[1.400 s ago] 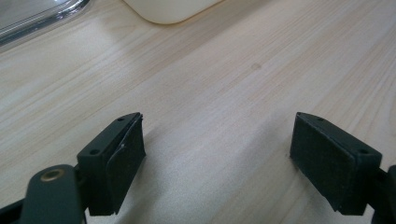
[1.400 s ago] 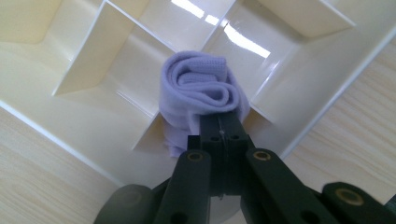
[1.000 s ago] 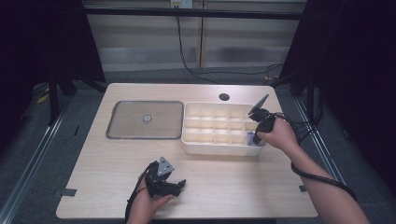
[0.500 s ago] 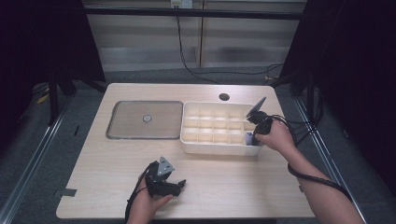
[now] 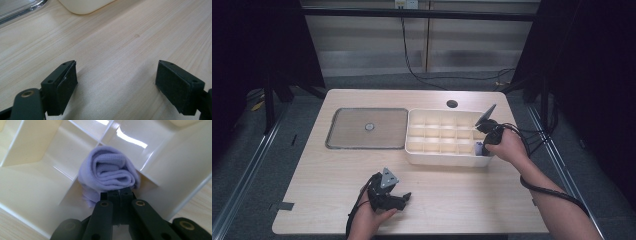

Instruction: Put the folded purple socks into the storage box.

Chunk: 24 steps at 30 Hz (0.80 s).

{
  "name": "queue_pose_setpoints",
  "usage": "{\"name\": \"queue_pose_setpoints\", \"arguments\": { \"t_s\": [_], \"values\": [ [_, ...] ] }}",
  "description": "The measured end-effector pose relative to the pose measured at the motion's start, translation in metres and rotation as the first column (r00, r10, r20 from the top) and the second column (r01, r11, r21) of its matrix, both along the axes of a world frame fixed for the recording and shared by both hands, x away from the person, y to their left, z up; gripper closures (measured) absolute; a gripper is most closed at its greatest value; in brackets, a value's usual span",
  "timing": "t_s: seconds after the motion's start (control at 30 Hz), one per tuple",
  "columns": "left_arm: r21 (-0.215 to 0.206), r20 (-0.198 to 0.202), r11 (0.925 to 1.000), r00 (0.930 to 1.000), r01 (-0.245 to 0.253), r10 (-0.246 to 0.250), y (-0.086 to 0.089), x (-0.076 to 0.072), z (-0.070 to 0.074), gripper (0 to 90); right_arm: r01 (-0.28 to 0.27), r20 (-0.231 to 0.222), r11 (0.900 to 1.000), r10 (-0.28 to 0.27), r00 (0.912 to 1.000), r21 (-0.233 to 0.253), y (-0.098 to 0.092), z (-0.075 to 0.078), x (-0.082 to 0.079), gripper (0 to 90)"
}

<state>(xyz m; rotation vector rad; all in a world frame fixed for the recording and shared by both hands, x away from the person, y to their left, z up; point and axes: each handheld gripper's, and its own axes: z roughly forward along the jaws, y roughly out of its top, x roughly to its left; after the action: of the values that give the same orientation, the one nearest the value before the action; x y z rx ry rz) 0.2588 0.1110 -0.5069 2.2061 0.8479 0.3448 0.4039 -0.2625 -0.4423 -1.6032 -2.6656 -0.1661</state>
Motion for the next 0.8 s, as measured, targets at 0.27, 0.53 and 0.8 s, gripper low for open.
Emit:
{"name": "queue_pose_setpoints", "arguments": {
  "t_s": [0.27,0.53,0.8],
  "values": [
    [-0.013,0.002,0.9999,0.9999,-0.010,0.010,-0.001,0.000,-0.001,17.0,-0.017,0.011,1.000,0.017,0.9998,-0.002,-0.002,0.011,-0.002,81.4],
    [-0.015,-0.001,0.9998,0.9999,-0.012,0.012,-0.001,0.000,-0.001,17.0,-0.021,0.018,0.999,0.020,0.9996,0.027,-0.006,0.022,-0.004,81.0],
    [-0.015,-0.001,0.9998,0.9999,-0.012,0.012,-0.001,0.000,-0.001,17.0,-0.022,0.034,0.999,0.021,0.9992,0.034,-0.008,0.034,-0.004,81.0]
  ]
}}
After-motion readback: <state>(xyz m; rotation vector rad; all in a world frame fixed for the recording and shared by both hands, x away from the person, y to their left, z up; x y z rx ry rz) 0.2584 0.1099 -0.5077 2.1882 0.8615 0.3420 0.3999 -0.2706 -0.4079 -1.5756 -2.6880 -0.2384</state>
